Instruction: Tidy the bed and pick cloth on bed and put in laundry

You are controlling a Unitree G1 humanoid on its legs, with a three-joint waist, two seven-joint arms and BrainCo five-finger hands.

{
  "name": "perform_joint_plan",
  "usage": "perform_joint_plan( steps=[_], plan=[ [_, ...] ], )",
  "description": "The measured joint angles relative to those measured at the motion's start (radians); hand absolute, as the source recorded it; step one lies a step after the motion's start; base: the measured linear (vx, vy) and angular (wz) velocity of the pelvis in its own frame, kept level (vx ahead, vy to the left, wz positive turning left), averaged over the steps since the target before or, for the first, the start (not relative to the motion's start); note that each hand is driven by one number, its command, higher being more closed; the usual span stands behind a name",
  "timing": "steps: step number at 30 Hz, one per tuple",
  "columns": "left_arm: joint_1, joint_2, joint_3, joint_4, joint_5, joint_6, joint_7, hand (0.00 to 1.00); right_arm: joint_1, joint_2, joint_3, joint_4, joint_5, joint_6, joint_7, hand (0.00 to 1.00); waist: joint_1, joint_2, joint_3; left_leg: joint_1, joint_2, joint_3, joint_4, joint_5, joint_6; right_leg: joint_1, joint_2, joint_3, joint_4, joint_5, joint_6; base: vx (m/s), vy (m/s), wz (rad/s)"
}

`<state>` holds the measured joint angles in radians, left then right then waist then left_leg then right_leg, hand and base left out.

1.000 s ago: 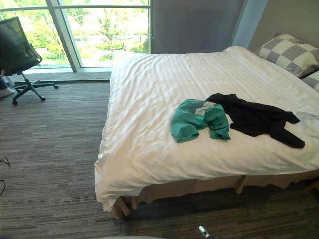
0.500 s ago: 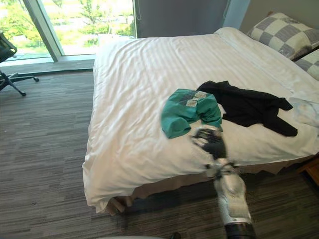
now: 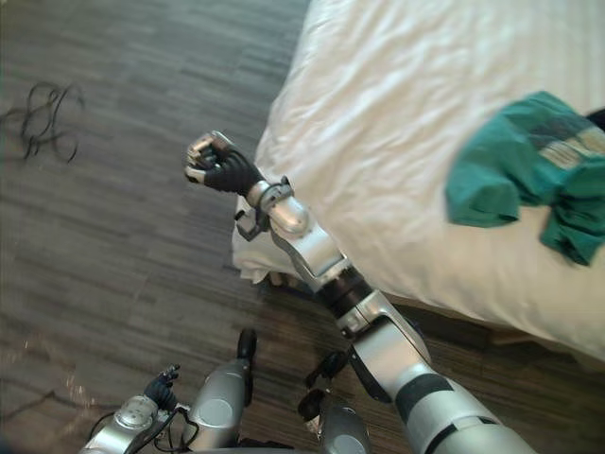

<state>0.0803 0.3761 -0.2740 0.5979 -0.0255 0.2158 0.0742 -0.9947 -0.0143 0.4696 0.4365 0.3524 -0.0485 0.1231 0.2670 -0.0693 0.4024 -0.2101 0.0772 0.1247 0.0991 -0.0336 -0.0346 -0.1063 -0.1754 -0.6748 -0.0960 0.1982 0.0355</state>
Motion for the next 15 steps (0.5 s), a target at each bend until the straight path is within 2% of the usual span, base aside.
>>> perform_joint_plan(
  steps=[2, 4, 5, 7, 8, 10, 15],
  plan=[
    [-0.051, -0.023, 0.008, 0.077, 0.009, 0.017, 0.021, 0.00, -0.059, 0.027, 0.003, 0.046, 0.000, -0.001, -0.027, 1.00, 0.008, -0.012, 0.014, -0.047, -0.012, -0.015, 0.019, 0.004, 0.007, -0.028, -0.011, -0.004, 0.000, 0.002, 0.003, -0.05, 0.107, 0.29],
    [-0.100, -0.021, 0.001, 0.099, 0.049, 0.007, -0.028, 0.00, -0.099, 0.054, 0.005, 0.096, -0.001, 0.001, -0.064, 1.00, 0.012, -0.006, 0.043, -0.102, -0.023, -0.029, 0.046, 0.009, 0.014, -0.061, -0.023, -0.013, 0.005, 0.009, 0.005, -0.08, 0.098, 0.27],
    [-0.110, -0.027, 0.003, 0.114, 0.059, -0.002, -0.028, 0.00, -0.105, 0.058, 0.005, 0.114, -0.002, 0.003, -0.071, 1.00, 0.013, -0.004, 0.044, -0.120, -0.024, -0.027, 0.051, 0.011, 0.017, -0.082, -0.029, -0.015, 0.015, 0.009, 0.005, -0.08, 0.103, 0.10],
    [-0.204, -0.089, 0.036, 0.214, 0.093, -0.041, -0.025, 0.00, -0.123, 0.049, -0.009, 0.165, -0.005, 0.018, -0.112, 1.00, 0.016, 0.032, 0.075, -0.185, -0.025, -0.029, 0.078, 0.020, 0.028, -0.151, -0.050, -0.014, 0.074, 0.002, -0.004, -0.09, 0.118, 0.03],
    [-0.225, -0.090, 0.035, 0.233, 0.098, -0.053, -0.028, 0.00, -0.128, 0.048, -0.022, 0.184, -0.005, 0.022, -0.121, 1.00, 0.016, 0.036, 0.082, -0.198, -0.026, -0.028, 0.082, 0.021, 0.029, -0.168, -0.055, -0.013, 0.087, -0.004, -0.010, -0.12, 0.104, -0.01],
    [-0.269, -0.102, 0.033, 0.274, 0.093, -0.109, -0.045, 0.00, -0.139, 0.031, -0.083, 0.261, 0.009, 0.034, -0.159, 1.00, 0.013, 0.058, 0.104, -0.241, -0.031, -0.020, 0.081, 0.039, 0.031, -0.228, -0.072, -0.007, 0.124, -0.029, -0.021, -0.08, 0.049, -0.04],
    [-0.364, -0.135, 0.003, 0.348, 0.088, -0.163, -0.059, 0.00, -0.153, -0.008, -0.186, 0.359, 0.017, 0.034, -0.206, 1.00, 0.016, 0.116, 0.133, -0.307, -0.018, 0.012, 0.073, 0.067, 0.023, -0.327, -0.069, 0.030, 0.141, -0.034, -0.028, -0.07, -0.015, -0.19]
  ],
)
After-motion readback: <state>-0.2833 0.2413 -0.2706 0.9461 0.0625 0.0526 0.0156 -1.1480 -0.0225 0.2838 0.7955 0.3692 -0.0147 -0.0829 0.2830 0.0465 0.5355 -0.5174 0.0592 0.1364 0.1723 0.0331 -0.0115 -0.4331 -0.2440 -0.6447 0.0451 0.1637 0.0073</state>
